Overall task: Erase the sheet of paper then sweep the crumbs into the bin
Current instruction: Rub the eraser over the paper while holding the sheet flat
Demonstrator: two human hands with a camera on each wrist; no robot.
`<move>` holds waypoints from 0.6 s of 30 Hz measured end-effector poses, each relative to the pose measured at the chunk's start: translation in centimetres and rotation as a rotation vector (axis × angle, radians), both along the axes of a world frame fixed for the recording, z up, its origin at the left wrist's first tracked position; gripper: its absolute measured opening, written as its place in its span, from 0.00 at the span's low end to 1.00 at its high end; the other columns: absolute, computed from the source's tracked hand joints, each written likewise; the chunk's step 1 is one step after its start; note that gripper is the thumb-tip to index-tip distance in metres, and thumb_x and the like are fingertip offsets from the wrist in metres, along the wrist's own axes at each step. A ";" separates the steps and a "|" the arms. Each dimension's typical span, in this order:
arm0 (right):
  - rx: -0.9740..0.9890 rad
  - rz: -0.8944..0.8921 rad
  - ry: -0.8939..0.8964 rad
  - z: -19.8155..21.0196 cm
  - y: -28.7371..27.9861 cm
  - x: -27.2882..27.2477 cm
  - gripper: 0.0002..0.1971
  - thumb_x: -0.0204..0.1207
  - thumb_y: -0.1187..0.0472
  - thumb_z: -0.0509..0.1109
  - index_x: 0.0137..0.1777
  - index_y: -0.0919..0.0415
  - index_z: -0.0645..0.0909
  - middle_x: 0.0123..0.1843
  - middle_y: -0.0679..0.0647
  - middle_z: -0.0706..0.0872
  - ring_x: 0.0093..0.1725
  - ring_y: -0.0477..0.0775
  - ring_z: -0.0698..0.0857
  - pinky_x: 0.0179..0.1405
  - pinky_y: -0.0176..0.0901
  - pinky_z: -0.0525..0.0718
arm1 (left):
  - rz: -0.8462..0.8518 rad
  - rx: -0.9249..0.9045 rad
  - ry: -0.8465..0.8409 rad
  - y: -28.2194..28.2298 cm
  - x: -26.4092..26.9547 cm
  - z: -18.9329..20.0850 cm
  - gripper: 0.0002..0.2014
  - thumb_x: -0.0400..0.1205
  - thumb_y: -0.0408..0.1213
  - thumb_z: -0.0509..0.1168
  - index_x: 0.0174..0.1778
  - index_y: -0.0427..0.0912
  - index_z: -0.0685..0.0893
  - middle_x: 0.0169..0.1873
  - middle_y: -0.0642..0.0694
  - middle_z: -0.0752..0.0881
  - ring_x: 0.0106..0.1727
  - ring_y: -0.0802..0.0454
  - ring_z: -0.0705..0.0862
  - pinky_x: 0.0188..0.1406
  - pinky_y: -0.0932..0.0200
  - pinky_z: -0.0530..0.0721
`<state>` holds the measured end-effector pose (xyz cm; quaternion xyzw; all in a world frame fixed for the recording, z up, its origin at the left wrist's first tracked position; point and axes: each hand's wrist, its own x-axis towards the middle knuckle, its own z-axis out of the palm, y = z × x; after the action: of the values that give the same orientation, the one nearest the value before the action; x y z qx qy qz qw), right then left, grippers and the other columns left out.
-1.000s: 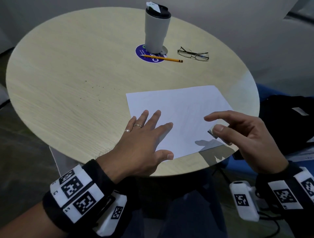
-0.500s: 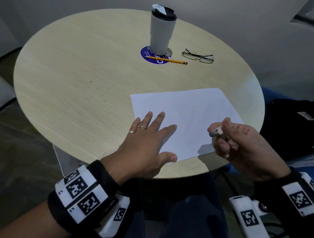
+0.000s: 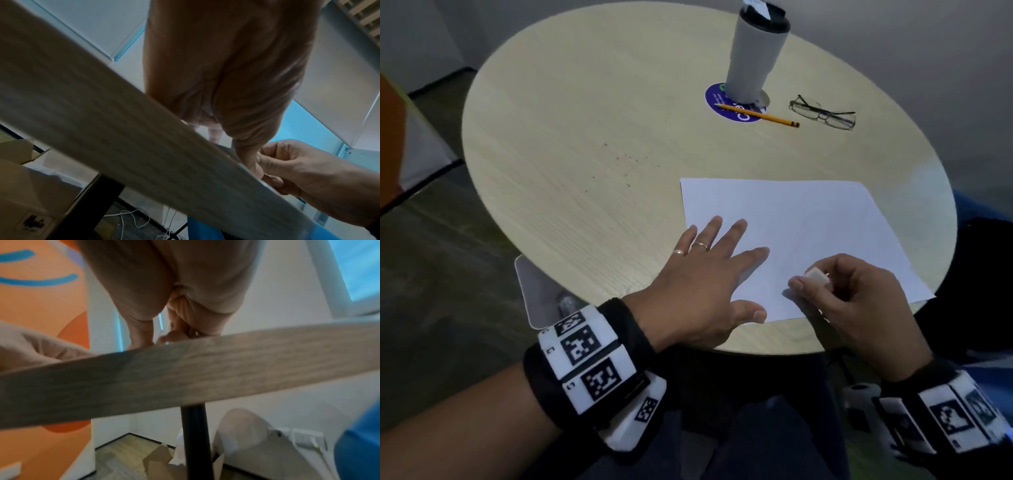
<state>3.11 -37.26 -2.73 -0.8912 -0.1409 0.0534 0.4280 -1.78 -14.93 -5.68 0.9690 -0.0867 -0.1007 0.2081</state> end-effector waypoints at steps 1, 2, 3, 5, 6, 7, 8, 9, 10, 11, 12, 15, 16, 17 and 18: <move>-0.102 0.023 -0.062 -0.2 -0.2 0.1 0.15 0.70 0.43 0.83 0.41 0.54 0.88 0.29 0.52 0.88 0.26 0.47 0.85 0.28 0.33 0.81 | 0.003 -0.003 -0.002 0.0 0.0 0.0 0.42 0.85 0.72 0.58 0.91 0.68 0.46 0.91 0.54 0.32 0.91 0.47 0.28 0.89 0.43 0.30; -0.174 0.037 -0.106 -0.3 -0.4 0.1 0.16 0.69 0.39 0.81 0.40 0.51 0.87 0.29 0.49 0.88 0.28 0.49 0.85 0.29 0.36 0.81 | 0.004 -0.005 -0.004 0.0 0.0 -0.1 0.41 0.85 0.71 0.58 0.91 0.68 0.46 0.91 0.54 0.32 0.91 0.47 0.28 0.90 0.43 0.30; -0.205 0.054 -0.135 -0.3 -0.6 0.2 0.16 0.70 0.38 0.79 0.41 0.50 0.87 0.30 0.46 0.88 0.31 0.49 0.86 0.31 0.37 0.82 | 0.004 -0.005 -0.006 0.0 0.0 -0.1 0.41 0.85 0.71 0.58 0.91 0.68 0.46 0.91 0.54 0.32 0.91 0.47 0.28 0.90 0.43 0.30; -0.237 0.113 -0.165 -0.1 -0.9 0.1 0.14 0.74 0.39 0.76 0.43 0.50 0.87 0.35 0.40 0.89 0.35 0.47 0.87 0.34 0.35 0.81 | 0.002 0.000 -0.009 0.0 0.0 0.0 0.41 0.85 0.72 0.58 0.91 0.68 0.46 0.91 0.53 0.32 0.91 0.47 0.28 0.89 0.43 0.30; -0.248 0.160 -0.163 0.0 -1.0 -0.1 0.12 0.76 0.41 0.75 0.46 0.49 0.87 0.38 0.38 0.89 0.37 0.46 0.87 0.36 0.34 0.81 | 0.002 -0.001 -0.007 0.0 0.0 0.0 0.41 0.85 0.72 0.57 0.91 0.68 0.46 0.91 0.53 0.32 0.91 0.47 0.28 0.89 0.43 0.30; -0.257 0.213 -0.160 0.1 -1.2 -0.3 0.09 0.79 0.44 0.74 0.49 0.48 0.87 0.41 0.36 0.90 0.40 0.44 0.88 0.38 0.32 0.81 | 0.002 -0.004 -0.003 0.0 0.0 0.0 0.41 0.85 0.72 0.57 0.91 0.68 0.46 0.91 0.53 0.32 0.91 0.47 0.28 0.89 0.43 0.30; -0.263 0.262 -0.162 0.1 -1.6 -0.5 0.06 0.82 0.48 0.74 0.53 0.47 0.86 0.45 0.37 0.91 0.43 0.43 0.89 0.41 0.31 0.82 | 0.003 -0.006 0.000 0.0 0.0 0.1 0.41 0.85 0.72 0.57 0.91 0.67 0.46 0.91 0.53 0.31 0.91 0.47 0.27 0.89 0.44 0.29; -0.266 0.300 -0.172 0.2 -1.9 -0.6 0.03 0.84 0.51 0.73 0.54 0.47 0.86 0.47 0.38 0.91 0.45 0.43 0.90 0.43 0.32 0.82 | 0.003 -0.006 0.000 0.0 0.0 0.1 0.41 0.85 0.72 0.57 0.91 0.68 0.46 0.91 0.54 0.31 0.90 0.48 0.27 0.89 0.44 0.29; -0.269 0.321 -0.192 0.1 -2.3 -0.6 0.02 0.87 0.53 0.72 0.55 0.47 0.86 0.48 0.39 0.91 0.46 0.43 0.89 0.44 0.34 0.81 | 0.004 -0.006 -0.001 0.0 0.0 0.1 0.41 0.85 0.72 0.56 0.91 0.68 0.46 0.91 0.54 0.31 0.90 0.48 0.27 0.89 0.44 0.29; -0.282 0.324 -0.236 0.0 -2.6 -0.6 0.03 0.89 0.55 0.72 0.54 0.47 0.87 0.47 0.40 0.90 0.45 0.42 0.87 0.44 0.34 0.80 | 0.006 -0.007 0.001 0.0 -0.1 0.1 0.41 0.85 0.73 0.56 0.91 0.68 0.46 0.91 0.55 0.30 0.90 0.48 0.26 0.89 0.45 0.28; -0.304 0.320 -0.293 -0.1 -2.6 -0.5 0.03 0.89 0.55 0.73 0.53 0.49 0.88 0.45 0.41 0.89 0.44 0.42 0.85 0.45 0.33 0.77 | 0.008 -0.010 0.002 0.0 -0.1 0.1 0.41 0.85 0.73 0.56 0.91 0.68 0.45 0.91 0.55 0.30 0.90 0.49 0.26 0.89 0.45 0.28; -0.297 0.262 -0.394 -0.6 -1.4 -0.6 0.06 0.80 0.53 0.76 0.47 0.55 0.88 0.41 0.47 0.85 0.42 0.47 0.81 0.45 0.35 0.76 | 0.013 -0.008 0.002 0.0 -0.1 0.1 0.42 0.84 0.73 0.56 0.90 0.69 0.45 0.91 0.56 0.30 0.90 0.50 0.26 0.89 0.45 0.28; -0.255 0.240 -0.376 -0.7 -0.7 -0.9 0.06 0.78 0.53 0.78 0.45 0.55 0.88 0.40 0.47 0.85 0.40 0.48 0.81 0.43 0.38 0.78 | 0.016 -0.004 0.005 0.0 0.0 0.1 0.42 0.84 0.73 0.57 0.90 0.69 0.45 0.91 0.56 0.30 0.90 0.50 0.26 0.89 0.45 0.28; -0.211 0.224 -0.348 -0.9 -0.1 -1.3 0.06 0.76 0.53 0.78 0.42 0.54 0.87 0.37 0.46 0.85 0.38 0.49 0.82 0.40 0.41 0.79 | 0.018 0.000 0.010 0.0 0.1 0.2 0.43 0.83 0.74 0.57 0.90 0.69 0.44 0.90 0.57 0.30 0.90 0.50 0.26 0.89 0.46 0.28; -0.179 0.208 -0.326 -1.0 0.4 -1.5 0.07 0.75 0.53 0.79 0.41 0.53 0.86 0.35 0.45 0.84 0.36 0.50 0.83 0.37 0.43 0.80 | 0.017 0.006 0.013 0.0 0.1 0.3 0.43 0.83 0.74 0.58 0.90 0.69 0.44 0.90 0.57 0.30 0.90 0.50 0.26 0.89 0.46 0.29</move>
<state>1.58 -36.85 -3.74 -0.9032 -0.2943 -0.0351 0.3106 -1.67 -14.95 -5.40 0.9697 -0.0765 -0.1056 0.2067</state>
